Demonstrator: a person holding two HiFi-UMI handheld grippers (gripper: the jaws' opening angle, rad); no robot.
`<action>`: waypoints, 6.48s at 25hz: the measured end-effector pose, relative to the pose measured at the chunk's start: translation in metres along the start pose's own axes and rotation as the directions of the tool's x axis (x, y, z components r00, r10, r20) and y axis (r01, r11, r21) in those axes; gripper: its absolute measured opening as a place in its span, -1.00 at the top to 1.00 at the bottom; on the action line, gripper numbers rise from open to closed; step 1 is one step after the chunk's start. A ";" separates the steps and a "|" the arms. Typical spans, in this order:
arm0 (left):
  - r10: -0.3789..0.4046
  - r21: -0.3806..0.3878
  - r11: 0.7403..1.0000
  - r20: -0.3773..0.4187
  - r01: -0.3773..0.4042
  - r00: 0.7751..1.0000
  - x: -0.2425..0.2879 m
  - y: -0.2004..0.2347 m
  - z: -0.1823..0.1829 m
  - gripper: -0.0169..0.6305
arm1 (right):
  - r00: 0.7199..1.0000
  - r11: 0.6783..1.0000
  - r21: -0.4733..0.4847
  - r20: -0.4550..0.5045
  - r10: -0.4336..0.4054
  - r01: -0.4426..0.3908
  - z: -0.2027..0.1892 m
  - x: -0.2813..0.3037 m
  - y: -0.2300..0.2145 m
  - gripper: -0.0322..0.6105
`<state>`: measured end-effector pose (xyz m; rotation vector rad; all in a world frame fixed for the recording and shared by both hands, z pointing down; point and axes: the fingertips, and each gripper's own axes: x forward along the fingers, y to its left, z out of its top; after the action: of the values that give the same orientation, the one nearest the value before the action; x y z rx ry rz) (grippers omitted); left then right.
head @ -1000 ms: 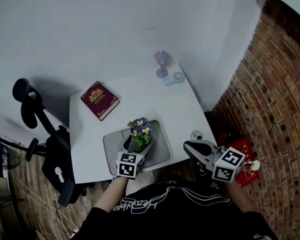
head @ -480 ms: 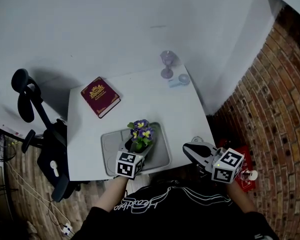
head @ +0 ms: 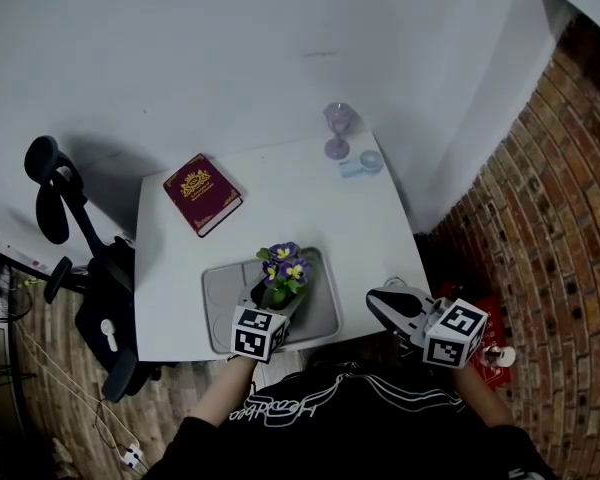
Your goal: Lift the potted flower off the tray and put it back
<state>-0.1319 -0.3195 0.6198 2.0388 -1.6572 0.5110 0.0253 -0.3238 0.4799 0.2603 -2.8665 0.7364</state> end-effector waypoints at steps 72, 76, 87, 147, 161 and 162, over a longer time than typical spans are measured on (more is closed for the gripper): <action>-0.131 -0.121 0.979 0.240 0.164 0.962 -0.219 -0.046 0.037 -0.13 | 0.999 0.999 0.043 0.035 0.012 -0.014 -0.051 0.006 0.145 0.90; -0.113 -0.113 0.983 0.237 0.143 0.965 -0.205 -0.042 0.048 -0.13 | 0.999 0.999 0.034 0.040 0.012 -0.014 -0.041 0.003 0.135 0.90; -0.028 -0.074 0.996 0.166 0.041 0.986 -0.146 -0.022 0.051 -0.13 | 0.999 1.000 0.027 0.040 -0.006 0.005 -0.019 0.001 0.094 0.90; -0.094 -0.081 0.991 0.178 0.110 0.980 -0.162 -0.037 0.005 -0.15 | 0.992 0.991 0.045 0.012 0.125 -0.125 -0.031 0.016 0.110 0.90; -0.226 -0.034 0.967 0.345 0.253 0.911 -0.280 -0.092 0.037 0.80 | 0.977 0.980 -0.003 0.074 0.199 -0.200 -0.038 0.013 0.189 0.90; -0.221 -0.036 0.968 0.346 0.249 0.912 -0.283 -0.092 0.035 0.81 | 0.977 0.980 -0.001 0.078 0.198 -0.199 -0.039 0.012 0.192 0.90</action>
<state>-0.0997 -0.0957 0.4236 2.3240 -1.5500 0.0059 -0.0222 -0.1408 0.4278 0.0024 -2.9948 0.7867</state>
